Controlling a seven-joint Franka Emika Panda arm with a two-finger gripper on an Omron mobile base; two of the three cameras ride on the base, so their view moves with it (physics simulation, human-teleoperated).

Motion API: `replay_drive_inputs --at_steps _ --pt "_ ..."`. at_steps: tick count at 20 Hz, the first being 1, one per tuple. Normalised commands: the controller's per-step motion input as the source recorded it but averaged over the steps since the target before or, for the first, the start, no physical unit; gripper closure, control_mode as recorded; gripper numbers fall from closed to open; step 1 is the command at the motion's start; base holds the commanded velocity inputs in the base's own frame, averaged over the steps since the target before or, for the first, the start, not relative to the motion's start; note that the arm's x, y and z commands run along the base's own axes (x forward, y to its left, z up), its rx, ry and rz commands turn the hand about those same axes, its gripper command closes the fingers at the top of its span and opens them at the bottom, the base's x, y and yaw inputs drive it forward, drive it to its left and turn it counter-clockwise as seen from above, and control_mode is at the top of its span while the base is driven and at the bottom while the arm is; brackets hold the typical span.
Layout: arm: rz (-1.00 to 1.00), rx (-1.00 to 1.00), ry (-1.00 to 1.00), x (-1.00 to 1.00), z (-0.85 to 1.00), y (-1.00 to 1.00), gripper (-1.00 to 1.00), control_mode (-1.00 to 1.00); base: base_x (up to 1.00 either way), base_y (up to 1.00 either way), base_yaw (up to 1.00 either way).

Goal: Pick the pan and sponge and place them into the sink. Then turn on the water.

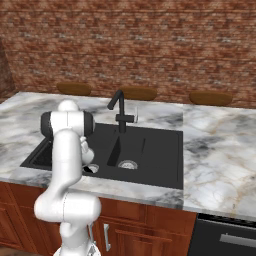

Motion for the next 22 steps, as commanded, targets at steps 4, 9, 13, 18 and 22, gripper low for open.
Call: replay_drive_inputs --at_steps 4,9,13,18,22 --pt "0.00 0.00 0.00 0.43 -0.39 0.03 1.00 -1.00 0.00 0.00 0.00" --pt "0.00 0.00 0.00 0.39 -0.36 0.06 1.00 -1.00 0.00 0.00 0.00" --pt "0.00 0.00 -0.01 0.38 -0.37 0.01 1.00 -1.00 0.00 0.00 0.00" --pt "0.00 0.00 -0.04 0.29 -0.32 0.00 1.00 -1.00 0.00 0.00 0.00" --pt "0.00 0.00 -0.09 0.08 -0.05 0.00 -1.00 -1.00 0.00 0.00 0.00"
